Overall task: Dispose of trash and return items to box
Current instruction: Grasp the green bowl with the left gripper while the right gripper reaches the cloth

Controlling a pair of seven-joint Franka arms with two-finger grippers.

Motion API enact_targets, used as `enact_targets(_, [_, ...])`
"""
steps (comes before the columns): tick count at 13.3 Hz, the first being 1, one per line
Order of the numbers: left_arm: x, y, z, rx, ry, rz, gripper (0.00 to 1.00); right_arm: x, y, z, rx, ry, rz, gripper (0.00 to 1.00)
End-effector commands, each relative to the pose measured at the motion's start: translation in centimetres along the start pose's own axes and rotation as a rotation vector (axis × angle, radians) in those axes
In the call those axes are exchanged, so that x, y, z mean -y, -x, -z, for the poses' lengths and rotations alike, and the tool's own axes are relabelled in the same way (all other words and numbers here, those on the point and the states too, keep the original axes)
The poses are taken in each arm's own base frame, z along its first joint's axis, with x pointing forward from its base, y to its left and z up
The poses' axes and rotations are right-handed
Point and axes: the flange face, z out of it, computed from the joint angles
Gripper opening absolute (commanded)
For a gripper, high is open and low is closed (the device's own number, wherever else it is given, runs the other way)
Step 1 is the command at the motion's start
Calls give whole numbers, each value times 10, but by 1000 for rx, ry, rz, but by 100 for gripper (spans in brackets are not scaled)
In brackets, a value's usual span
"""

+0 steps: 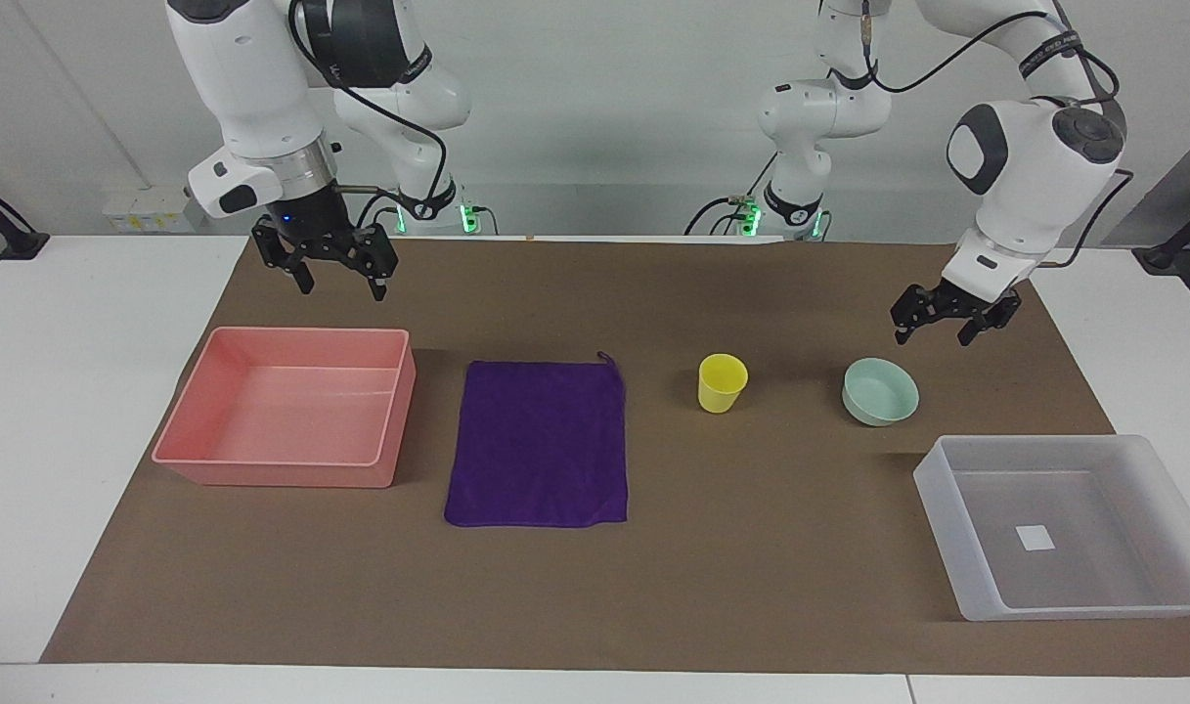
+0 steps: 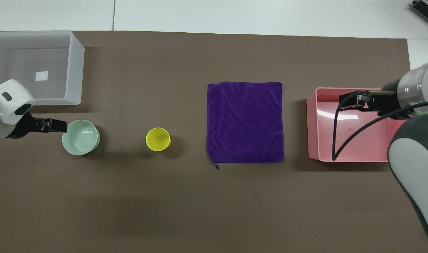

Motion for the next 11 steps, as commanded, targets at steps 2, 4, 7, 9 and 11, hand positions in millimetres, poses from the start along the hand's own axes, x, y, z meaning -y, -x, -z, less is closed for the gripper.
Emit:
enact_targets(2, [11, 17, -57, -24, -16, 9, 100, 24, -1, -28, -10, -12, -6, 100])
enact_targets(4, [14, 23, -82, -38, -16, 16, 100, 34, -10, -44, -5, -10, -19, 100])
enact_targets(7, [27, 26, -100, -31, -16, 39, 100, 69, -17, -64, -7, -19, -7, 100])
enact_targets(9, [28, 26, -112, -22, -15, 41, 100, 100, -30, -86, -2, -16, -35, 100])
enact_targets(11, [28, 26, -122, -19, -12, 43, 100, 107, -40, -94, -25, -36, -44, 100])
